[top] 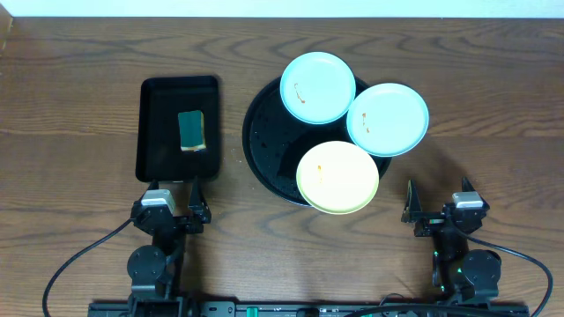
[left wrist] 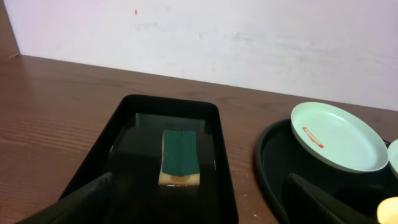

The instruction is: Clean dirty plates on tray and stack at the side

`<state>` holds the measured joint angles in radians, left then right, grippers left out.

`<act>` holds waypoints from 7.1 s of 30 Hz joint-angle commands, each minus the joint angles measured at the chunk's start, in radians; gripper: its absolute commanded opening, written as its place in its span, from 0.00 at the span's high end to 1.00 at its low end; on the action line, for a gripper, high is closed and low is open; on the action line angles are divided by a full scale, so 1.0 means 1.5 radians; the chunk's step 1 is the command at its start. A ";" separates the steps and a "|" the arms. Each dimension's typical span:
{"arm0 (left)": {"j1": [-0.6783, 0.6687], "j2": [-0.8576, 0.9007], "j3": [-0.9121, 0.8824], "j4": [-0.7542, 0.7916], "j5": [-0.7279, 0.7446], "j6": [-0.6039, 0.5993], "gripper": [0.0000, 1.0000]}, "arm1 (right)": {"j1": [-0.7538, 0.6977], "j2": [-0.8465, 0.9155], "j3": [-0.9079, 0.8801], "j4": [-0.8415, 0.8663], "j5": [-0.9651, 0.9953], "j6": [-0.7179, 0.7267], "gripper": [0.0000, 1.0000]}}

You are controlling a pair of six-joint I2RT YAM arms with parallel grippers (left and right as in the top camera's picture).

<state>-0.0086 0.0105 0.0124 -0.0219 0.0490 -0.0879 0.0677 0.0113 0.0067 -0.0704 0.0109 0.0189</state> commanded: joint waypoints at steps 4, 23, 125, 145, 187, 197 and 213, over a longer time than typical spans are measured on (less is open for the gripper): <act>-0.001 0.000 -0.006 -0.032 -0.006 0.008 0.16 | -0.006 -0.001 -0.001 -0.003 -0.003 0.009 0.01; -0.001 0.000 -0.006 -0.032 -0.006 0.008 0.16 | -0.006 -0.001 -0.001 -0.003 -0.003 0.009 0.01; 0.039 1.431 1.027 -0.478 0.018 0.001 0.19 | -0.006 -0.001 -0.001 -0.003 -0.003 0.009 0.01; 0.039 1.431 1.026 -0.490 0.019 0.001 0.40 | -0.006 -0.001 -0.001 -0.003 -0.003 0.009 0.01; 0.057 1.025 1.004 -0.516 -0.093 -0.025 0.92 | -0.006 -0.001 -0.001 -0.003 -0.003 0.009 0.01; 0.057 1.027 0.927 -0.460 -0.050 -0.024 0.93 | -0.006 -0.001 -0.001 0.013 -0.014 0.010 0.01; 0.057 1.040 0.924 -0.447 0.110 0.049 0.93 | -0.006 0.194 0.363 -0.242 -0.105 0.064 0.01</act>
<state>0.0742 1.5620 1.3991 -0.6804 0.1711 -0.0395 0.0677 0.1787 0.3634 -0.3393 -0.1326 0.1062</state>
